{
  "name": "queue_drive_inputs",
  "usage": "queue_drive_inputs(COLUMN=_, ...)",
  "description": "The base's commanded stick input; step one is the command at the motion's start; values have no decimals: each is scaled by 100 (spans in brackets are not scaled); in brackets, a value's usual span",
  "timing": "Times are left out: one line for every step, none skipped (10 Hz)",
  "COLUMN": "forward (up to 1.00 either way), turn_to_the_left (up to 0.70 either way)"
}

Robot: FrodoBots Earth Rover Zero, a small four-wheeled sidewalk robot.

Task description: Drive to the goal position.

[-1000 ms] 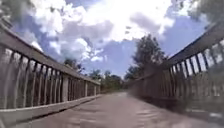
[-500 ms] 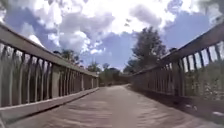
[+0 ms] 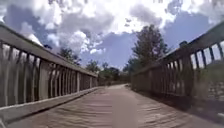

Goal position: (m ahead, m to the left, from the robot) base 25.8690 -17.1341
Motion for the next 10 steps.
queue_drive_inputs(forward=70, turn_to_the_left=0)
queue_drive_inputs(forward=70, turn_to_the_left=0)
queue_drive_inputs(forward=70, turn_to_the_left=0)
queue_drive_inputs(forward=70, turn_to_the_left=0)
queue_drive_inputs(forward=70, turn_to_the_left=0)
queue_drive_inputs(forward=70, turn_to_the_left=0)
queue_drive_inputs(forward=70, turn_to_the_left=0)
queue_drive_inputs(forward=70, turn_to_the_left=0)
queue_drive_inputs(forward=70, turn_to_the_left=0)
queue_drive_inputs(forward=70, turn_to_the_left=0)
